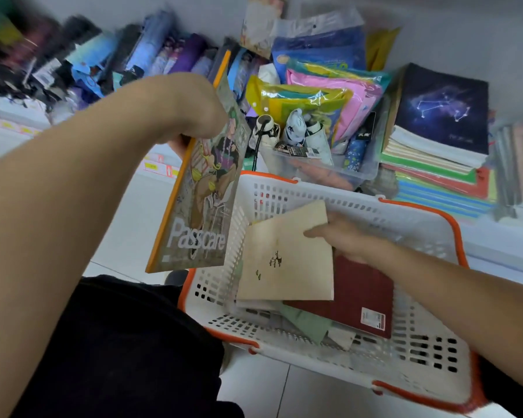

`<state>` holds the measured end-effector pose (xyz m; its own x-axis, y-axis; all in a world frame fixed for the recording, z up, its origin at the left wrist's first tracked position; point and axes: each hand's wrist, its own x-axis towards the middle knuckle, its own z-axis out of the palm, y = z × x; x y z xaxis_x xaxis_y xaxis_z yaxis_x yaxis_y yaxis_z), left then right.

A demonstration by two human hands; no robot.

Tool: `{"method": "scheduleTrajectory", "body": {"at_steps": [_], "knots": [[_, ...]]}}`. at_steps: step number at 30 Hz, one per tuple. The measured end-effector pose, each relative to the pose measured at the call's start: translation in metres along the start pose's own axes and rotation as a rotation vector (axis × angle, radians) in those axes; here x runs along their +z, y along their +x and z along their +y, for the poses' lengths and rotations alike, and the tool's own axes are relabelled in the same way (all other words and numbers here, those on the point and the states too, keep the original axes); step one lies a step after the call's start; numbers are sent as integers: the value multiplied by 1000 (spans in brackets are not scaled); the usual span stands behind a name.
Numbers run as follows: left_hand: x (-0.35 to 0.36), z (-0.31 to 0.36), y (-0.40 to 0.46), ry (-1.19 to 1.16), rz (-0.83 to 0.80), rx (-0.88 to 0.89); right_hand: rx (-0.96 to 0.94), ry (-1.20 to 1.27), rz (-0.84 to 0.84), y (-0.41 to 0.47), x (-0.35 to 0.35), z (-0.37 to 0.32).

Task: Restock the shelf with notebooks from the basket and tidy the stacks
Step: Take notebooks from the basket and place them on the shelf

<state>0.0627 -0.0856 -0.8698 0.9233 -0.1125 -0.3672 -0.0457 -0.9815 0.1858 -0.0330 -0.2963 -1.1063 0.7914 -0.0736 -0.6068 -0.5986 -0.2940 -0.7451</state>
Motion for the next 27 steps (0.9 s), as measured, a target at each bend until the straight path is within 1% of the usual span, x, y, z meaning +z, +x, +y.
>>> {"method": "scheduleTrajectory", "body": {"at_steps": [2,4,6,8,9,11,12,13,14,17,19,21,23,24,25,27], "knots": [[-1,-5,-7,9,47,32,-273,-248,70,-31,-11,-68],[-8,-7,-7,-72,29,32,-510,-570,253,-77,-19,-129],[-14,-9,-6,-246,-12,-24,-765,-862,435,-127,-24,-166],[-15,-8,-9,-575,-57,-43,-1007,-1091,604,-165,-23,-180],[-14,-6,-9,-779,-78,-25,-1091,-1208,638,-178,-21,-182],[-14,1,-15,-1170,-163,28,-1206,-1374,634,-187,-17,-174],[-15,6,-18,-1329,-201,45,-1265,-1421,636,-185,-18,-168],[-16,10,-19,-1449,-220,65,-1312,-1427,654,-183,-19,-163],[-17,14,-21,-1522,-224,87,-1349,-1411,679,-183,-21,-159],[-22,22,-29,-1639,-238,150,-1395,-1425,719,-178,-23,-155],[-23,26,-43,-1564,-154,203,-1392,-1479,645,-175,-25,-155],[-21,27,-53,-1376,-8,216,-1390,-1473,503,-174,-31,-157],[-19,20,-53,-1301,61,166,-1344,-1339,353,-175,-42,-159],[-20,17,-52,-1305,79,160,-1309,-1231,326,-174,-49,-160],[-23,14,-53,-1318,87,159,-1276,-1134,345,-173,-58,-161],[-29,12,-56,-1370,102,164,-1212,-1022,469,-170,-71,-162]]}}
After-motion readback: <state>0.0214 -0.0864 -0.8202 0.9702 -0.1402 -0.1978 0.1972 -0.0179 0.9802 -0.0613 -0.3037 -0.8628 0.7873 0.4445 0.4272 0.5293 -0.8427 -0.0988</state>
